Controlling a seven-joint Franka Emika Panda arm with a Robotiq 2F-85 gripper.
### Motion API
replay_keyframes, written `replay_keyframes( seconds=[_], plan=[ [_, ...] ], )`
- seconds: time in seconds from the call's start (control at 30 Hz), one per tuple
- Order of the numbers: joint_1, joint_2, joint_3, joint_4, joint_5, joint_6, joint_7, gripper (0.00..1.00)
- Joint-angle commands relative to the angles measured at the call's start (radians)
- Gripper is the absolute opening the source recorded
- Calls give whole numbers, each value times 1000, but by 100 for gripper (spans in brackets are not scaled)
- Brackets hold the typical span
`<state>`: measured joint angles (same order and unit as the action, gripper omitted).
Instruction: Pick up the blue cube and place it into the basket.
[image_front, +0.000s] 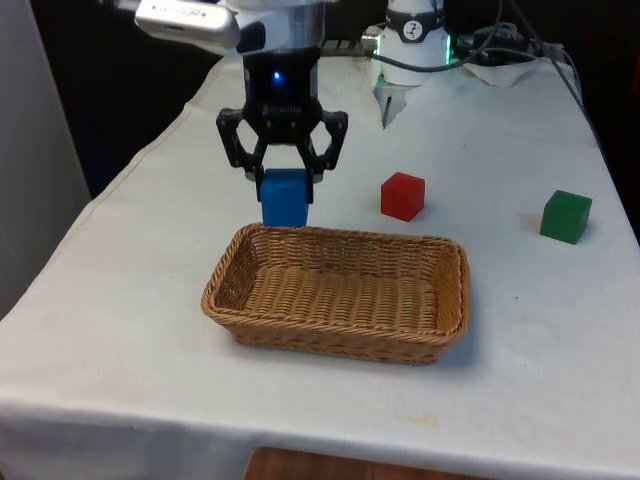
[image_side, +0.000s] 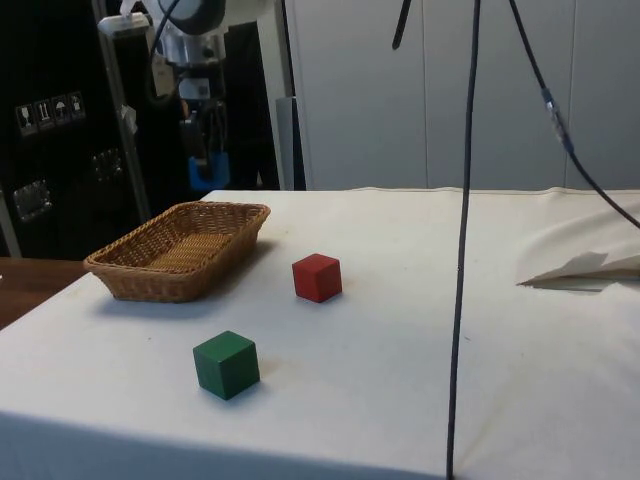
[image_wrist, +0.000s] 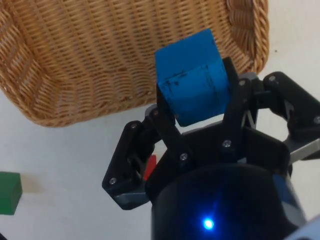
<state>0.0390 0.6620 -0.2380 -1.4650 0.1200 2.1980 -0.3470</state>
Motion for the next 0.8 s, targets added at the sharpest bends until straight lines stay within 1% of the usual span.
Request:
replay_keyframes(
  seconds=[0.0,0.03,0.07,0.3,0.33,0.37,0.63,0.67,0.7,0.77],
  plan=[
    [-2,17,6,17,8,-10,2,0],
    [0,8,2,6,2,0,0,0],
    [-2,24,7,24,9,-10,3,0],
    [-2,84,16,82,19,-10,9,0],
    [0,77,13,73,13,0,7,0],
    [-2,90,18,89,19,-10,10,0],
    [-3,151,29,145,26,-7,17,0],
    [0,147,25,138,20,0,16,0],
    [-3,156,30,149,27,-7,16,0],
    [-3,172,32,159,30,-4,15,0]
  ],
)
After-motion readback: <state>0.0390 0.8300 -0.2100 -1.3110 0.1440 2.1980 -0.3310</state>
